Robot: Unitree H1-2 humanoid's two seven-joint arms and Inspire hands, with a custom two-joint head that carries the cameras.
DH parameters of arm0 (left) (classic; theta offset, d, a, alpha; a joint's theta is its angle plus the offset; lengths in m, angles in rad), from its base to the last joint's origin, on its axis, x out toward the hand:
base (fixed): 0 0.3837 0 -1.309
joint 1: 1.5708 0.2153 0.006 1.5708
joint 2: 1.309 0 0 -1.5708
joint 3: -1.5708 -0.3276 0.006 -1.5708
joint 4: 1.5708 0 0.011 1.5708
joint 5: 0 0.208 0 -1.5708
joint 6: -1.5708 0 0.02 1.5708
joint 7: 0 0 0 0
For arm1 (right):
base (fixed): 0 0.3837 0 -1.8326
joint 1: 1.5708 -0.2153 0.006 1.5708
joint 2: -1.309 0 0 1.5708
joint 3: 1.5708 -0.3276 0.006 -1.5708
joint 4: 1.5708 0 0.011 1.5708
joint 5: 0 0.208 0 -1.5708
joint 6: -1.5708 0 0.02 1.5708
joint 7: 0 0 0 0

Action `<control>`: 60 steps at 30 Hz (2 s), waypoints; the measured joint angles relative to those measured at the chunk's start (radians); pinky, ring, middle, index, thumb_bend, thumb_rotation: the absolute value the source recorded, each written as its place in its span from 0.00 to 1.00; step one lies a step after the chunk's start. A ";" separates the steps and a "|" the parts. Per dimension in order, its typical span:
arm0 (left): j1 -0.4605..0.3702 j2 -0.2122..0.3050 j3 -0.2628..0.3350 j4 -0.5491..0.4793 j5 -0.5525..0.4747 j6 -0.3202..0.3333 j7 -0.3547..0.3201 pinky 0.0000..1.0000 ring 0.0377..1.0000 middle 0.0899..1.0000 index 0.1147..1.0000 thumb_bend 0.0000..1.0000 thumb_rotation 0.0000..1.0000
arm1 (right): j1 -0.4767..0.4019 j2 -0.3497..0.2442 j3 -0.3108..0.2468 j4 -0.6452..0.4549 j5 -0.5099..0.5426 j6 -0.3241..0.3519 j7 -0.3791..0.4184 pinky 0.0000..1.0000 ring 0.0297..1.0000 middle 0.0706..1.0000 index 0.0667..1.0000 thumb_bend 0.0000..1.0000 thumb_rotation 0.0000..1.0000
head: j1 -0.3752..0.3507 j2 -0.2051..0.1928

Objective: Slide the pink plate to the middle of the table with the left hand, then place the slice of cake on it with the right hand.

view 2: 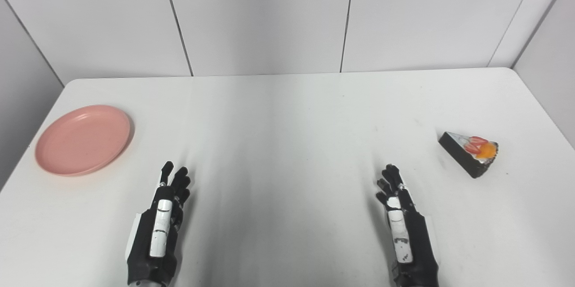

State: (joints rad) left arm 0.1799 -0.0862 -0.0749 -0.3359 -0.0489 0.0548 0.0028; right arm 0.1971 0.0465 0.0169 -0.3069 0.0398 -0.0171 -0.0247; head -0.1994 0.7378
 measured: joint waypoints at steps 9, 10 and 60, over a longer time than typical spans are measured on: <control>0.000 0.000 0.000 0.000 0.000 0.002 -0.004 1.00 0.97 0.96 1.00 0.67 0.87 | 0.000 -0.002 0.001 0.000 -0.012 0.000 0.000 0.93 0.92 0.93 0.92 0.90 0.96 | 0.000 0.000; 0.000 0.000 0.000 0.000 0.000 0.002 -0.004 1.00 0.98 0.96 1.00 0.66 0.87 | 0.000 -0.002 0.001 0.000 -0.014 0.000 0.000 0.93 0.92 0.93 0.92 0.90 0.96 | 0.000 0.000; -0.003 -0.070 -0.070 0.267 0.109 -0.364 0.036 0.96 0.95 0.95 0.99 0.60 0.83 | -0.028 -0.103 -0.062 0.273 0.113 -0.366 0.098 0.97 0.94 0.96 0.96 0.83 1.00 | 0.298 -0.374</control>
State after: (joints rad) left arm 0.1773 -0.1561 -0.1450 -0.0686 0.0604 -0.3094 0.0390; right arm 0.1691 -0.0562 -0.0455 -0.0335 0.1533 -0.3829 0.0732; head 0.0982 0.3636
